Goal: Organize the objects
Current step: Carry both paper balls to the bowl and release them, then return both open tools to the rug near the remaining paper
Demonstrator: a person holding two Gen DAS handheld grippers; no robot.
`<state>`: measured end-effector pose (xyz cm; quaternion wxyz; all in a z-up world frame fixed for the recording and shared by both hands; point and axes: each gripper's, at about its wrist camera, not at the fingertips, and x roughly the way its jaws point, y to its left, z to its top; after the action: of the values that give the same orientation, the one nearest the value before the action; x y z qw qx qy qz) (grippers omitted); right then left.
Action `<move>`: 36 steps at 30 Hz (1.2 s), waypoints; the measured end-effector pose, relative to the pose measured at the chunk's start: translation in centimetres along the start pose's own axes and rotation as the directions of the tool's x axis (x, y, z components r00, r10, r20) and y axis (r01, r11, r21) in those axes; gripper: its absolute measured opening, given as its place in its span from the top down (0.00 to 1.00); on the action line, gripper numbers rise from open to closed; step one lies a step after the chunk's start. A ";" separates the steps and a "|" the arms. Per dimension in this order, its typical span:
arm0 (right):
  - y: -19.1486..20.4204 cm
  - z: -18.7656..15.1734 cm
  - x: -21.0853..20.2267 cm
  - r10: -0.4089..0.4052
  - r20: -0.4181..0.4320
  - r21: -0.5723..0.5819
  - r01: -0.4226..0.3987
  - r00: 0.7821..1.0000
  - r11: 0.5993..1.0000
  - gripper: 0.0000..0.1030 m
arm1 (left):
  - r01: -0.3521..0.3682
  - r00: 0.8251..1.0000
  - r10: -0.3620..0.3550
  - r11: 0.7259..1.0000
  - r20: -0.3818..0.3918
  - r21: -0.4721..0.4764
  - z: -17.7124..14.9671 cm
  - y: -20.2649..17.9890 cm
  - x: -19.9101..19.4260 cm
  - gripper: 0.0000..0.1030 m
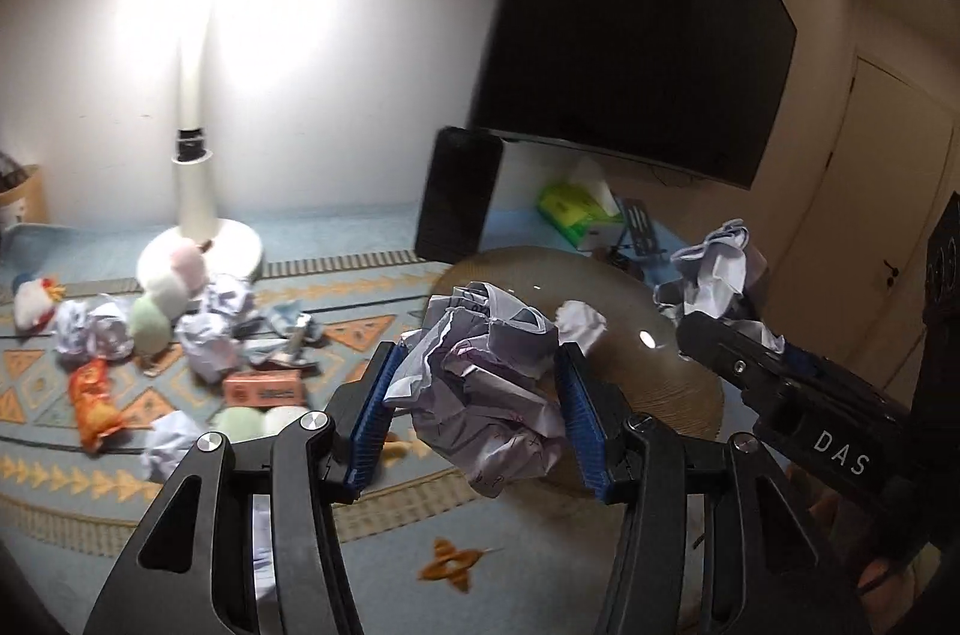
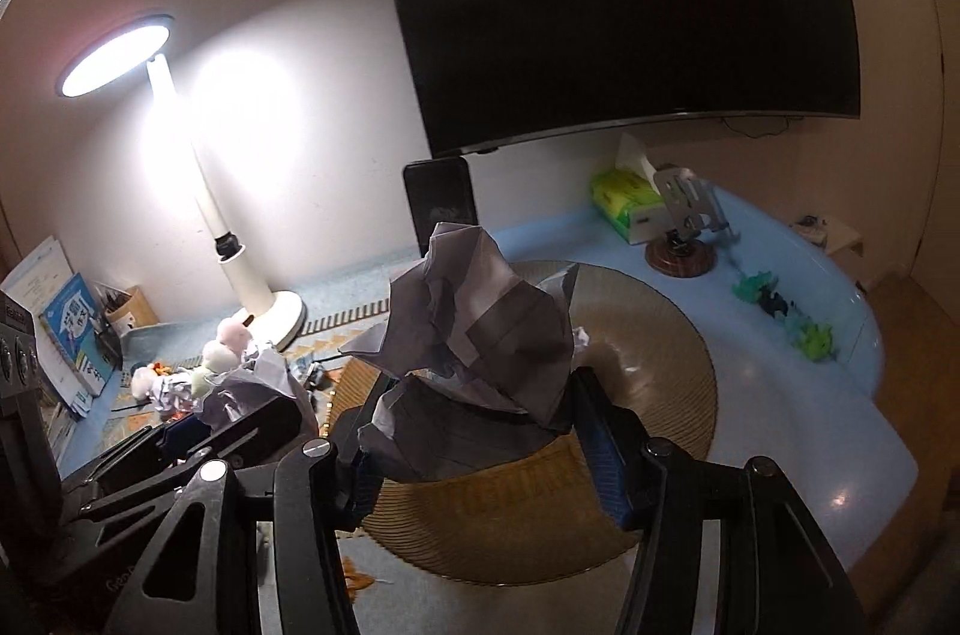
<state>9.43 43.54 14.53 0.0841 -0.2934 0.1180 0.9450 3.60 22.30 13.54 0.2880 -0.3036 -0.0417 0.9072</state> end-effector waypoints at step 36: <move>16.7 -11.1 4.7 0.297 -0.174 -0.226 -0.331 0.939 0.916 0.28 | -0.354 0.924 0.382 0.882 0.032 -0.312 -7.1 17.2 -10.3 0.20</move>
<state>7.72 24.91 5.82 -0.1150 -0.3427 0.0483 0.9311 5.82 1.62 8.91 0.0588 -0.3038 -0.1339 0.9414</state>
